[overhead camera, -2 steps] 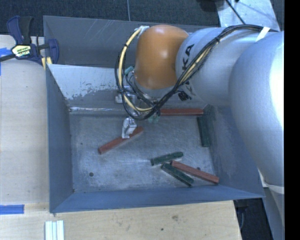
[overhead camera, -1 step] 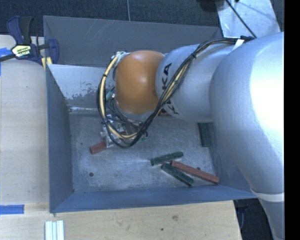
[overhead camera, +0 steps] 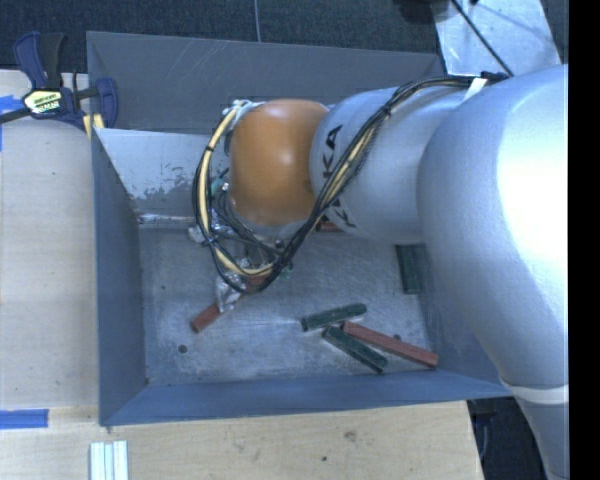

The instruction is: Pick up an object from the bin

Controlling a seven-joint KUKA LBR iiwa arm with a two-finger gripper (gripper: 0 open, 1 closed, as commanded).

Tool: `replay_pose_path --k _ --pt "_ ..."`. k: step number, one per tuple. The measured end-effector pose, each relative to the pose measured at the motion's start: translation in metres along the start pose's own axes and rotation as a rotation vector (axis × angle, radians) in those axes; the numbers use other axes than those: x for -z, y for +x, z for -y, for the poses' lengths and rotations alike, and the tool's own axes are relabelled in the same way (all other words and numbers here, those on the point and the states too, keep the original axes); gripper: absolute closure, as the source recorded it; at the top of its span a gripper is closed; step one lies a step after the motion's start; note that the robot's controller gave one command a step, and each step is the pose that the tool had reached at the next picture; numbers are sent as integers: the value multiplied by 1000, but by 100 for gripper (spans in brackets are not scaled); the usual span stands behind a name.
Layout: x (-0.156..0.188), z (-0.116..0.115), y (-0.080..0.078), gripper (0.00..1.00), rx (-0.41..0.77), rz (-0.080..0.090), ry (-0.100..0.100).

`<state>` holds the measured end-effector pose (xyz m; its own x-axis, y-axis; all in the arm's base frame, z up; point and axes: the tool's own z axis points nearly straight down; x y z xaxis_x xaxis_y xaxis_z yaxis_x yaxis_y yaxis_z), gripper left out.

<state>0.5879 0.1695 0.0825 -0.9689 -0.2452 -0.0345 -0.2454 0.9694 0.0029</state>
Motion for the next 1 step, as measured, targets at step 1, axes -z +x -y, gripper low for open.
replay_pose_path --k 1 --pt "0 0 0 0 0 0 0"
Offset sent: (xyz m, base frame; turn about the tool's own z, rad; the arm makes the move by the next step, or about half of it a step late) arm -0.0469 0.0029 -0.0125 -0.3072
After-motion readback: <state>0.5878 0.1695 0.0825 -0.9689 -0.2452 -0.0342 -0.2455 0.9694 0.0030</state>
